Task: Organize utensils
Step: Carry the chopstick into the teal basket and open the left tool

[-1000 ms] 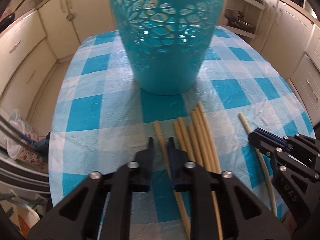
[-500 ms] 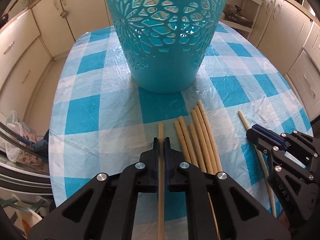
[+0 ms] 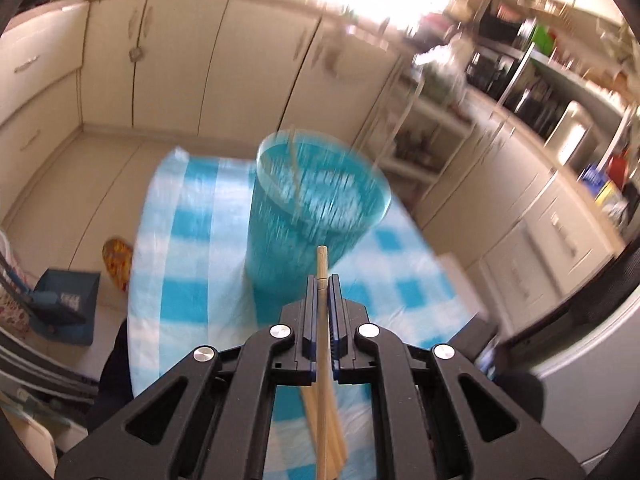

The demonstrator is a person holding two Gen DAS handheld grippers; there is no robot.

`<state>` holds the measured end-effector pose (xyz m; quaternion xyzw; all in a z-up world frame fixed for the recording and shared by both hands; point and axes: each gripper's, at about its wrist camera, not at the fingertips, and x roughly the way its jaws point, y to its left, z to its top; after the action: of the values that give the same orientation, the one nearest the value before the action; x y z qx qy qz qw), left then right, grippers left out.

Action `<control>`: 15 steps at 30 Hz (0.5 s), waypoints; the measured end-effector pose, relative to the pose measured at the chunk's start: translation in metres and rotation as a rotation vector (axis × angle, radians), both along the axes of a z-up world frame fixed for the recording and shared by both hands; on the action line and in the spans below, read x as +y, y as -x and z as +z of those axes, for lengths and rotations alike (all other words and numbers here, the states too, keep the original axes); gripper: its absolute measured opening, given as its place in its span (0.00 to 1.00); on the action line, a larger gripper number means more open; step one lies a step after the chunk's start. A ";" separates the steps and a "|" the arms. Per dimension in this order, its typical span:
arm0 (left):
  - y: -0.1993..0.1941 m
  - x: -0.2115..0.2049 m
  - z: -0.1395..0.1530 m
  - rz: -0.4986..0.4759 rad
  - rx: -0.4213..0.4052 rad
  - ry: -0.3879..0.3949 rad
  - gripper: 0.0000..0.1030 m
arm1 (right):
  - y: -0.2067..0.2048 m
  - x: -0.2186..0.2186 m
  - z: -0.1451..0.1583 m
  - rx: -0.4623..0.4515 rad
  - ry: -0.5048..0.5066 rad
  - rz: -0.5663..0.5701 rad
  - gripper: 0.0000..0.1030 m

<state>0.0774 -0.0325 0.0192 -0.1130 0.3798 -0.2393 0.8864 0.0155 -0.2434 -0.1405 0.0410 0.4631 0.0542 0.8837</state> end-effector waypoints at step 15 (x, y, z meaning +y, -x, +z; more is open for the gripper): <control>-0.069 -0.029 0.099 0.220 -0.385 0.150 0.05 | -0.001 -0.002 0.000 0.001 -0.021 -0.003 0.08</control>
<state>0.1467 -0.0618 0.1177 -0.1716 0.1704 -0.1857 0.9524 0.0165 -0.2456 -0.1408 0.0513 0.4630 0.0577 0.8830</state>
